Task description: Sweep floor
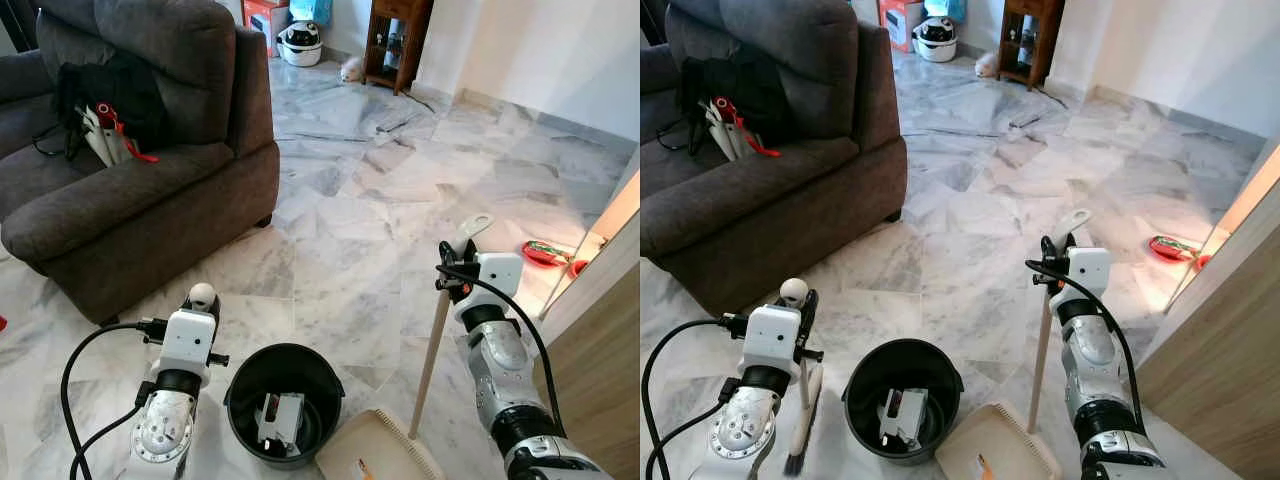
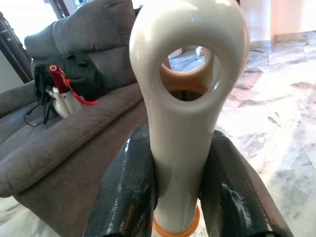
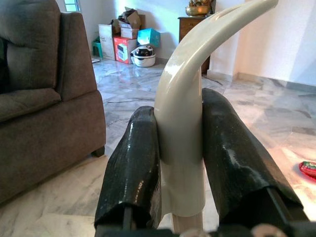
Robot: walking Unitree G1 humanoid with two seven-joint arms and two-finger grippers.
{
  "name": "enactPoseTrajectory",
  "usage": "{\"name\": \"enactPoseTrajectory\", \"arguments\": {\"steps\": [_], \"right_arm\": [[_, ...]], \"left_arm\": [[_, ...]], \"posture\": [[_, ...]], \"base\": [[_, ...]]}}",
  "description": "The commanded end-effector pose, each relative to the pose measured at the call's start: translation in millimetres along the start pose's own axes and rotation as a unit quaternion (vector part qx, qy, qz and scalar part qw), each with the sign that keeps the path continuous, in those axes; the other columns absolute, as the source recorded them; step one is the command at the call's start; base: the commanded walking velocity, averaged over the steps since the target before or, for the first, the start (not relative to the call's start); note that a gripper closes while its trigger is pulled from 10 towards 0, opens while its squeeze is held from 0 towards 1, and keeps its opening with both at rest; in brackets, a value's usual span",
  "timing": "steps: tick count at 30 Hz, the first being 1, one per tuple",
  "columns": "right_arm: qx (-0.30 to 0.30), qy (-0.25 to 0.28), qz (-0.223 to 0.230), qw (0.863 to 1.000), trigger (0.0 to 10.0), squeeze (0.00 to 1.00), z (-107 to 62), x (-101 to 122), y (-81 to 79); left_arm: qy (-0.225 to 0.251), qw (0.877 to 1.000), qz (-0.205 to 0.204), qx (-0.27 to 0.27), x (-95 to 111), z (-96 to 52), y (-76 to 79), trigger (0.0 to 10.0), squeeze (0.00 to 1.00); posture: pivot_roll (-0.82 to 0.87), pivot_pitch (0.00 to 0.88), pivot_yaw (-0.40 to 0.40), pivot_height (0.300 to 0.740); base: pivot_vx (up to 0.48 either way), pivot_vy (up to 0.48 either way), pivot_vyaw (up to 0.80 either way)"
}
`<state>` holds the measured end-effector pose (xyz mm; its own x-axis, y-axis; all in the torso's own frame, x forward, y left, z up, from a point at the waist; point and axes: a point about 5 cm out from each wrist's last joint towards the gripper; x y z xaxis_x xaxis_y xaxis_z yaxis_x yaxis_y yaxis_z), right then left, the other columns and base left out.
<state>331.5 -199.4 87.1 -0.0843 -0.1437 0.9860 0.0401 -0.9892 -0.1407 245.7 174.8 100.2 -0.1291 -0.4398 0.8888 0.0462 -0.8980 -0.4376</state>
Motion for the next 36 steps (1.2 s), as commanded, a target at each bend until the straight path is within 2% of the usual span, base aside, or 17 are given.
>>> {"name": "enactPoseTrajectory", "arguments": {"steps": [1, 8, 25, 36], "right_arm": [[-0.005, 0.030, 0.007, 1.000, 10.0, 0.00, 2.6, 9.3, -0.7], [-0.007, 0.032, 0.006, 0.999, 10.0, 0.00, 2.4, 10.1, 0.5], [-0.005, 0.028, 0.004, 1.000, 10.0, 0.00, 3.3, 9.3, -1.8], [0.007, 0.036, 0.002, 0.999, 10.0, 0.00, 4.2, 10.7, -9.1]], "left_arm": [[0.025, 1.000, 0.007, 0.015, 6.4, 3.7, -6.3, 10.0, 0.00], [0.031, 0.999, 0.009, 0.005, 6.9, 3.2, -1.4, 10.0, 0.00], [0.034, 0.999, 0.010, 0.011, 8.5, 4.8, -4.1, 10.0, 0.00], [0.035, 0.999, 0.010, 0.007, 8.8, 4.9, -3.8, 10.0, 0.00]], "posture": [[0.13, 0.000, -0.031, 0.740], [0.13, 0.000, -0.027, 0.740], [0.12, 0.016, -0.025, 0.740], [0.12, 0.024, -0.020, 0.740]], "base": [[0.000, 0.000, 0.00], [0.000, 0.000, 0.00], [0.000, 0.000, 0.00], [-0.280, 0.000, 0.00]]}}
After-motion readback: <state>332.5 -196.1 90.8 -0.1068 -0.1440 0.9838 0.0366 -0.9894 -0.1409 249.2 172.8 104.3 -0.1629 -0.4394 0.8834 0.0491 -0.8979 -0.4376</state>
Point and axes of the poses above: a point about 5 cm out from each wrist's last joint towards the gripper, its own z axis pointing out of the wrist towards the gripper, its own x axis along the axis of the wrist's last joint, y = z × x, and after that the axes turned 8 degrees about z, right-handed
